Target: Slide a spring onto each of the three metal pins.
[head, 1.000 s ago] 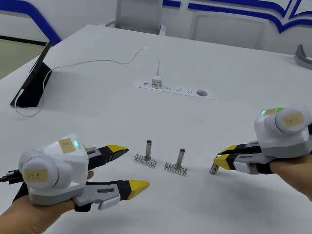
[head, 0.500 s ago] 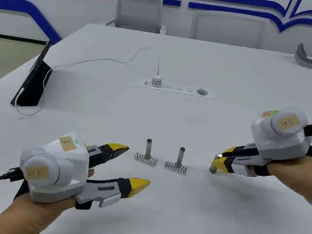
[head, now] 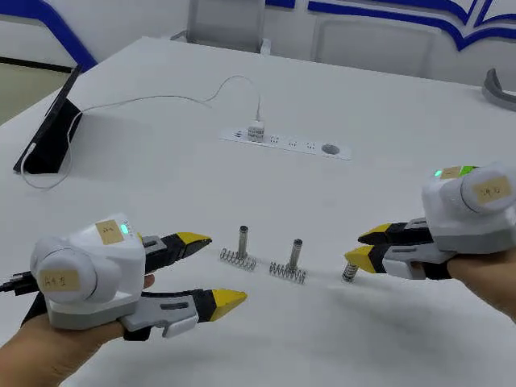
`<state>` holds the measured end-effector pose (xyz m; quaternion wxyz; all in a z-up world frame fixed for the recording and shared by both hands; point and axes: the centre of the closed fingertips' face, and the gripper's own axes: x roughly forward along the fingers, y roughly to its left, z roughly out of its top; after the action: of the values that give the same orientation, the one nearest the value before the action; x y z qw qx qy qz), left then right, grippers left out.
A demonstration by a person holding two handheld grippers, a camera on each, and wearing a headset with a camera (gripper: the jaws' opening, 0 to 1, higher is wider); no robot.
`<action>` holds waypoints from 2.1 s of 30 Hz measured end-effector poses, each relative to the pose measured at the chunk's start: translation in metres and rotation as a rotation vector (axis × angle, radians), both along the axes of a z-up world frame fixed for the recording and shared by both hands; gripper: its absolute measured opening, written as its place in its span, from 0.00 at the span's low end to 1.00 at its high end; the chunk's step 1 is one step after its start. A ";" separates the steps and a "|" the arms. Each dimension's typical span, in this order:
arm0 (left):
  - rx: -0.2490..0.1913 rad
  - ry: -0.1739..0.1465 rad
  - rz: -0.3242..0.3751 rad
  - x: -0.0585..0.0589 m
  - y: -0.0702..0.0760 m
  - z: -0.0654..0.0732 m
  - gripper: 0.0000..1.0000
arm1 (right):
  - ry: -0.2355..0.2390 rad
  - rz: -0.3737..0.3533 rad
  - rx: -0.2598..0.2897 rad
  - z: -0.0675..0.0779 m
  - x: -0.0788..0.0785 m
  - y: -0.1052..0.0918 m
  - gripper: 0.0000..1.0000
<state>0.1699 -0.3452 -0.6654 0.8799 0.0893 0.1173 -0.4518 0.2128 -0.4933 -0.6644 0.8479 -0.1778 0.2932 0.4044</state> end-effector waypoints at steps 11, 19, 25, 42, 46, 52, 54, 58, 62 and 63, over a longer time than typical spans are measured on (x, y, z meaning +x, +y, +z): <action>0.004 -0.003 -0.003 -0.001 -0.001 0.001 0.53 | 0.030 0.114 -0.022 -0.014 -0.013 0.039 0.21; 0.005 -0.003 -0.001 -0.002 0.000 0.001 0.53 | 0.057 0.165 -0.070 -0.033 -0.016 0.055 0.20; 0.005 -0.002 0.000 -0.002 0.000 0.001 0.53 | 0.069 0.185 -0.107 -0.044 -0.014 0.059 0.19; 0.008 0.006 0.000 -0.002 0.001 -0.002 0.53 | 0.117 0.217 -0.171 -0.066 -0.008 0.066 0.16; 0.009 0.009 0.002 -0.003 0.002 -0.003 0.53 | 0.136 0.219 -0.176 -0.070 -0.010 0.065 0.15; 0.009 0.010 -0.001 -0.004 0.001 -0.004 0.52 | 0.158 0.226 -0.181 -0.073 -0.014 0.066 0.14; 0.012 0.010 -0.002 -0.004 0.001 -0.004 0.52 | 0.164 0.228 -0.182 -0.074 -0.015 0.066 0.14; 0.012 0.011 -0.005 -0.005 -0.001 -0.004 0.52 | 0.172 0.227 -0.177 -0.074 -0.016 0.067 0.12; 0.014 0.011 -0.010 -0.005 -0.002 -0.005 0.52 | 0.172 0.229 -0.178 -0.074 -0.016 0.067 0.12; 0.015 0.011 -0.012 -0.006 -0.003 -0.005 0.52 | 0.168 0.232 -0.183 -0.074 -0.016 0.067 0.12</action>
<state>0.1641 -0.3479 -0.6705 0.8757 0.0942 0.1250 -0.4567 0.1970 -0.4267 -0.7380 0.7483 -0.2524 0.3758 0.4848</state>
